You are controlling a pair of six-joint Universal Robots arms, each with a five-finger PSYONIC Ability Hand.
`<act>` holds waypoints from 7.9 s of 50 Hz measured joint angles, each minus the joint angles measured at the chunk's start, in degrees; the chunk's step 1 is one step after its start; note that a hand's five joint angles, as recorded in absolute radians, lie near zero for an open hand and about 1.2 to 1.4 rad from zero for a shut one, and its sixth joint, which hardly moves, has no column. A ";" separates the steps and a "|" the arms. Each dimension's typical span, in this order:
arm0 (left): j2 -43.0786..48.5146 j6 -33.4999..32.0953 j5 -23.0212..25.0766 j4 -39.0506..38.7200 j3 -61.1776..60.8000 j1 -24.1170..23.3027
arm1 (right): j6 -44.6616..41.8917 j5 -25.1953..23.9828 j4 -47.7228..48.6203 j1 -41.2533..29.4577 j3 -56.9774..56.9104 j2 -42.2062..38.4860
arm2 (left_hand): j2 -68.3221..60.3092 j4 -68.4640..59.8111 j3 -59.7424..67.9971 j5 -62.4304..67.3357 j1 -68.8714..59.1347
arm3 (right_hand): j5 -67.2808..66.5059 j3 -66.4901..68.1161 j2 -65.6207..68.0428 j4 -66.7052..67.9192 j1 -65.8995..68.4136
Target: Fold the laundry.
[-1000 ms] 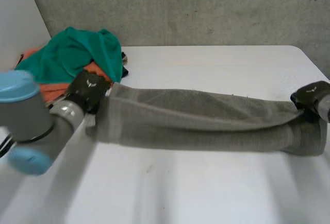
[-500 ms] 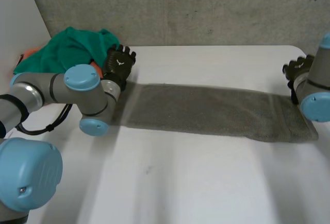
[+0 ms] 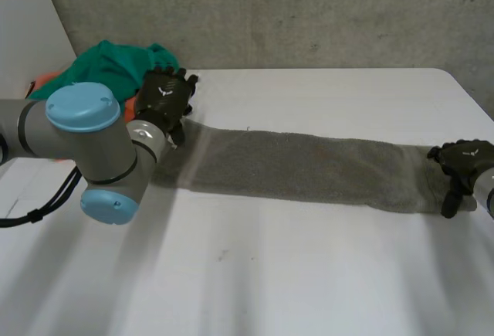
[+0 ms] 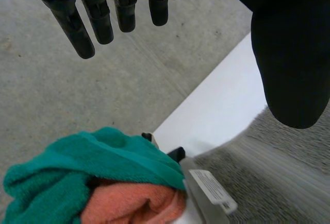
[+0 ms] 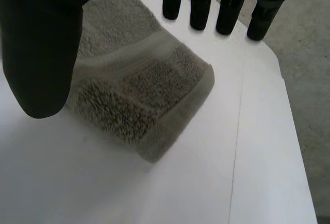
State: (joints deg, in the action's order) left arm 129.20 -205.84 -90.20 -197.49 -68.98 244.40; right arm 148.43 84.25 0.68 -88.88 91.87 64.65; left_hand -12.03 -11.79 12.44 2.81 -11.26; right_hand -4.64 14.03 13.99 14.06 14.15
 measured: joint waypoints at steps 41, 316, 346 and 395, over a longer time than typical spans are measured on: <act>-9.73 0.21 -0.06 -0.06 -10.98 0.17 | -32.22 -22.66 27.67 -26.56 -6.44 -7.99 | 0.00 0.00 0.00 0.00 0.00 | -51.36 54.33 53.89 54.69 50.21; -23.44 24.52 16.42 -8.57 -19.87 -7.68 | 4.14 -9.06 21.21 -9.70 14.55 19.08 | -56.58 -56.99 55.75 53.47 -54.94 | 1.90 -1.86 -1.72 -1.73 -1.41; -29.65 10.57 8.92 -0.34 -31.39 7.42 | 4.62 -9.95 -15.25 -18.95 -8.72 3.48 | -3.90 -3.79 3.45 1.95 -4.66 | 1.81 -1.74 -1.63 -1.63 -1.35; -40.51 17.01 21.05 1.45 -23.60 13.55 | -5.07 -3.26 -12.99 -21.77 -8.99 26.49 | -56.32 -56.94 55.62 53.08 -54.56 | -52.78 53.81 53.20 54.48 49.78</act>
State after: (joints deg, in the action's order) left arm 88.69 -188.83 -69.15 -196.04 -92.58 257.95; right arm 143.36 80.99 -12.31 -110.64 82.88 91.14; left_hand -68.35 -68.73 68.06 55.89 -65.82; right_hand -57.42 67.84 67.19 68.54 63.94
